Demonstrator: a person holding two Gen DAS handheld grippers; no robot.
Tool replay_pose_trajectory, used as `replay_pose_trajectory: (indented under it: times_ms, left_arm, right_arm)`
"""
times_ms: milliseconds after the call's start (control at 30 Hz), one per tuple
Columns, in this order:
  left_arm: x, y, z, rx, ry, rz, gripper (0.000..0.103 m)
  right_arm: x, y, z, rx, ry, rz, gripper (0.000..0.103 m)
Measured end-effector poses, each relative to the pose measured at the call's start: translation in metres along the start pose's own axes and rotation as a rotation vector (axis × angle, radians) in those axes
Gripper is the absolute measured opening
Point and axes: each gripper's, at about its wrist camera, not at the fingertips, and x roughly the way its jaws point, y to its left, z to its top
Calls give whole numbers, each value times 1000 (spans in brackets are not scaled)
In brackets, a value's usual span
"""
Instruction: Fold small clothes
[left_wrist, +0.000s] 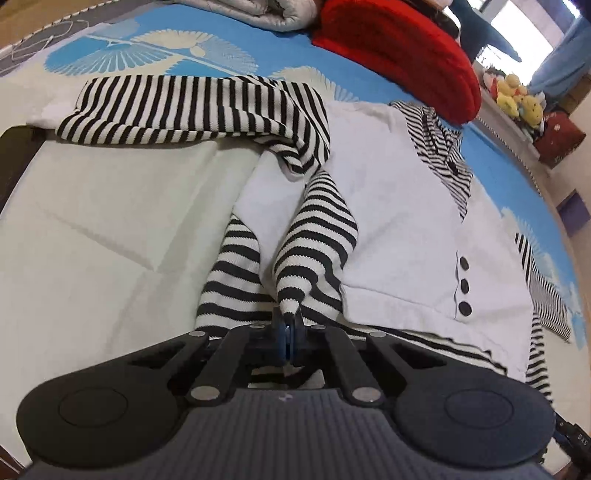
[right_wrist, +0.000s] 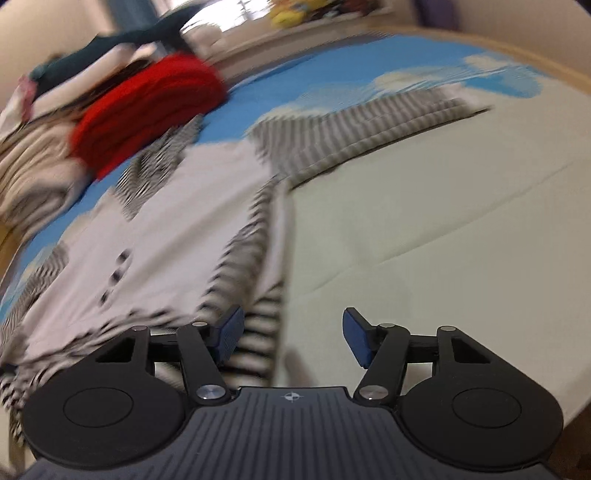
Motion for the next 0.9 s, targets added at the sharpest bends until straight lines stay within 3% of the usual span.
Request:
replay_pose_trajectory:
  times_ms: [167,267,300,333,400,500,600,733,833,867,900]
  left_arm:
    - [-1,0,-4,25,8,18,2]
    - [3,-2,-6,41,22,29,2]
    - [4,-2,-7,41,26,32,2]
    - [6,-1,-8,38,28,36,2]
    - [7,2,-9,26,26,40,2]
    - [4,6,-10,22,16,35,2]
    - [1,7,-11,32,20,29,2]
    - [7,1,-18,52,51,29,2]
    - [7,-4,-24,74,45,35,4]
    - [4,-3,-26,62,41,24,9]
    - [-2,-3,-27,53,36,7,23]
  right_arm:
    - [28,31,-3,-93,81,3,61]
    - [38,50,-9,-153,90,30,47]
    - [40,56,-11,-178,91,26,19]
    - [43,58,-12,-200,99,13,5]
    - [40,58,-13,-190,93,-8,4]
    - [7,50,-12,-145,3,-18,3]
    - [-25,7,-8,-24,-48,-39,3]
    - [-21,-39,-7,77,25,-86,1]
    - [-12,-34,-15,2,70,-86,2]
    - [-15,-31,-15,3,56,-76,3]
    - [-19,-31,-14,24,45,-60,6]
